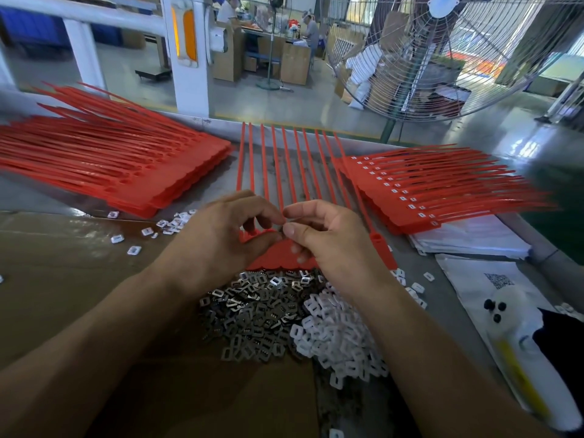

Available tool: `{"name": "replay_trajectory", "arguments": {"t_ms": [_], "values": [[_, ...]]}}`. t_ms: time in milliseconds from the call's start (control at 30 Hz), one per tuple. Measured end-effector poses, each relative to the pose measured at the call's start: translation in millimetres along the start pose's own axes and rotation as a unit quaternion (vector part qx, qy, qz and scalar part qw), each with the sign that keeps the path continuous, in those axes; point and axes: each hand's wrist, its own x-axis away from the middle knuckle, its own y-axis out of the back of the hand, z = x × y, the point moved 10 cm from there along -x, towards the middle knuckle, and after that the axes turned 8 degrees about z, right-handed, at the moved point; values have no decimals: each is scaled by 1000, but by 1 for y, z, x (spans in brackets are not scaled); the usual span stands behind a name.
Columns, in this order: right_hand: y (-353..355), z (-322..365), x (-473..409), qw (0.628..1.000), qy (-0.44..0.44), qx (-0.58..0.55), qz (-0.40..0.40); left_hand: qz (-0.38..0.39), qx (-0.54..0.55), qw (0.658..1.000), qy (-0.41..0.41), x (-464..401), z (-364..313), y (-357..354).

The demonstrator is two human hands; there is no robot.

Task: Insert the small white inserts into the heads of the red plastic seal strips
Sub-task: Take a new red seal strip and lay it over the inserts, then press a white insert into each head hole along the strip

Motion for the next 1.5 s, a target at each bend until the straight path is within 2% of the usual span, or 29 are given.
{"name": "replay_trajectory", "arguments": {"t_ms": [233, 367, 467, 567, 867, 1100, 1367, 1500], "values": [[-1, -1, 1, 998, 8, 54, -1, -19, -22, 999, 32, 1, 10, 4], [4, -2, 1, 995, 4, 103, -16, -40, -62, 988, 136, 6, 44, 20], [2, -2, 2, 992, 1, 126, -12, -14, -73, 974, 213, 11, 64, 24], [0, -1, 2, 988, 5, 154, -6, 8, -84, 965, 250, 14, 71, 22], [-2, 0, 3, 983, 5, 183, 7, 28, -91, 954, 284, 16, 75, 18], [-4, 1, 3, 981, 7, 191, 21, 44, -53, 952, 299, 18, 77, 15], [-25, 5, 8, 953, 23, 271, 131, 3, -38, 952, 304, 20, 79, 22], [-34, 4, 10, 936, 24, 305, 176, 24, -50, 946, 320, 21, 82, 19]]}}
